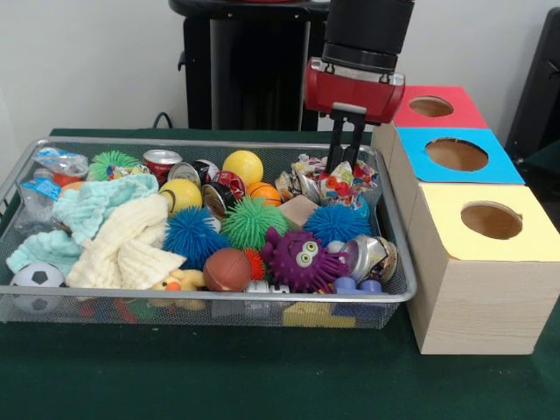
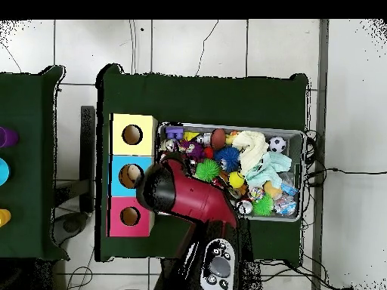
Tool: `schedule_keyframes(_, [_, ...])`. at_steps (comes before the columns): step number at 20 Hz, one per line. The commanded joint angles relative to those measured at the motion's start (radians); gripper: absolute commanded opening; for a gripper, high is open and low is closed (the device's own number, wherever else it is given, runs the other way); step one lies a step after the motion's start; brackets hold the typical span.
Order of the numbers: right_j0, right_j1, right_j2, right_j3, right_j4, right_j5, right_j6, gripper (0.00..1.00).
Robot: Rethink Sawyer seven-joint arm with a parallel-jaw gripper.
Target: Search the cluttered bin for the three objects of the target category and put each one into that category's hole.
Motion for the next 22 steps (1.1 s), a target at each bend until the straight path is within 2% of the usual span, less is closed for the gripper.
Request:
schedule_keyframes(1, [0.01,0.043,0.032,0.007,0.056,0.067,0.248,0.0])
schedule_keyframes(22, [0.068,0.032,0.009,0.021,0.099,0.071,0.257,0.0])
